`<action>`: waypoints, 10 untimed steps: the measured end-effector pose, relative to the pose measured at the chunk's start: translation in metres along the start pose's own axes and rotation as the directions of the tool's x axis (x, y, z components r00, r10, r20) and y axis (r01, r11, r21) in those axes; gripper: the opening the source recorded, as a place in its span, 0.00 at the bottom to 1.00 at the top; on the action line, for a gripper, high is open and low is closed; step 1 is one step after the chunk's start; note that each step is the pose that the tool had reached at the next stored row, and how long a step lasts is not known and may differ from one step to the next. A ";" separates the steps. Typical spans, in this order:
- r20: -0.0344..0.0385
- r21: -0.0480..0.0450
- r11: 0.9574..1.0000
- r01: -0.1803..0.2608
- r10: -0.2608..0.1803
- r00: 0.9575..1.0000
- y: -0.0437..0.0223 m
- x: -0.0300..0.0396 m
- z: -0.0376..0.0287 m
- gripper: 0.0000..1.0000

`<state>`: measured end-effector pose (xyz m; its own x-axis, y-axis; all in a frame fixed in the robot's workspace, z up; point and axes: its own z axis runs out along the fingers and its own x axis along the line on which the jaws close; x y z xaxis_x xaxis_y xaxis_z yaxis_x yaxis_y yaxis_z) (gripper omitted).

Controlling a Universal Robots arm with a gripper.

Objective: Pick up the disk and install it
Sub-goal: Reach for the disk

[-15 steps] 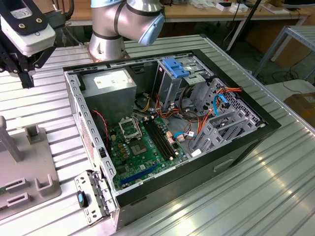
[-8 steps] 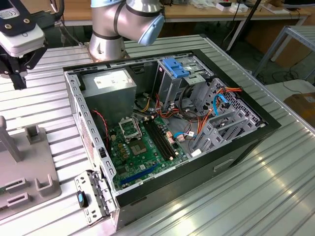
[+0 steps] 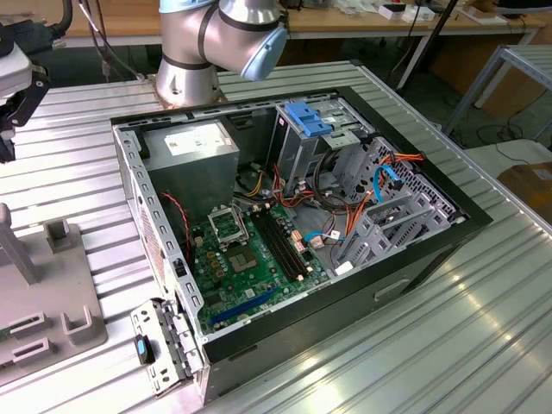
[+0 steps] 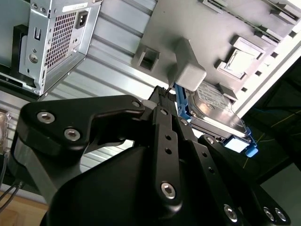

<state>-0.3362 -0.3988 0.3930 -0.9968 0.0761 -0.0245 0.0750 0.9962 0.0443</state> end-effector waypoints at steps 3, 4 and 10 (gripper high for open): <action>0.000 0.000 1.000 0.000 0.000 1.000 -0.0001 0.0011 0.0000 0.11; 0.000 0.000 1.000 0.000 0.000 1.000 -0.0001 0.0011 0.0000 0.11; 0.000 0.000 1.000 0.000 0.000 1.000 -0.0001 0.0012 0.0000 0.11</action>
<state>-0.3374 -0.3988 0.3930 -0.9968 0.0762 -0.0245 0.0751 0.9962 0.0443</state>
